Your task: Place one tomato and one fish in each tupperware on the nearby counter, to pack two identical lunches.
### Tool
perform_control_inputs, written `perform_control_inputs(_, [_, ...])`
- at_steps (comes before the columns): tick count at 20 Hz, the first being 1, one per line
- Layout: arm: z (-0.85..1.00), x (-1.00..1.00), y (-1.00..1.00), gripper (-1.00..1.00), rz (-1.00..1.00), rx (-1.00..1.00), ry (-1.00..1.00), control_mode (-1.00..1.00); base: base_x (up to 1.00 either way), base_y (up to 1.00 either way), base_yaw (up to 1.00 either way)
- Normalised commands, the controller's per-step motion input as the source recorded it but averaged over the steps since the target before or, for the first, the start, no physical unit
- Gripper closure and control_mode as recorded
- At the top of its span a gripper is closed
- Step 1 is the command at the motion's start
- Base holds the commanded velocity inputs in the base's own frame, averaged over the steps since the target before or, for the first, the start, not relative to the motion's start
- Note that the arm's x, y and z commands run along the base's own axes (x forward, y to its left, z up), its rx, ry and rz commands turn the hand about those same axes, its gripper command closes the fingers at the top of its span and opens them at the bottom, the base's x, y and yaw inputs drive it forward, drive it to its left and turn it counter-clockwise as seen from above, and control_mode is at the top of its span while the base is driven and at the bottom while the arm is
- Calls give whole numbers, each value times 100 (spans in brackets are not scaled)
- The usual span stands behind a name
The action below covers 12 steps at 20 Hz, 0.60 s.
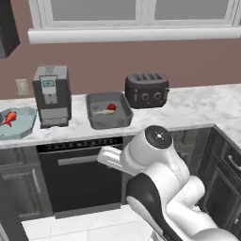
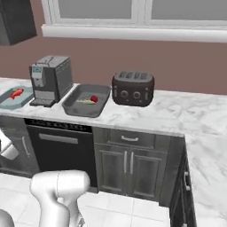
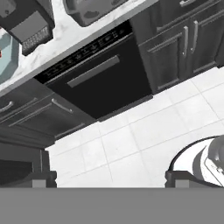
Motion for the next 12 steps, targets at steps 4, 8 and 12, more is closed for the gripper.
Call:
perform_control_inputs(4, [0,0,0,-100,0,0,0,100,-100,-100,-17])
perform_control_inputs(8, [0,0,0,-100,0,0,0,100,-100,-93,13])
perform_control_inputs(12, [0,0,0,-100,0,0,0,100,-100,-35,35])
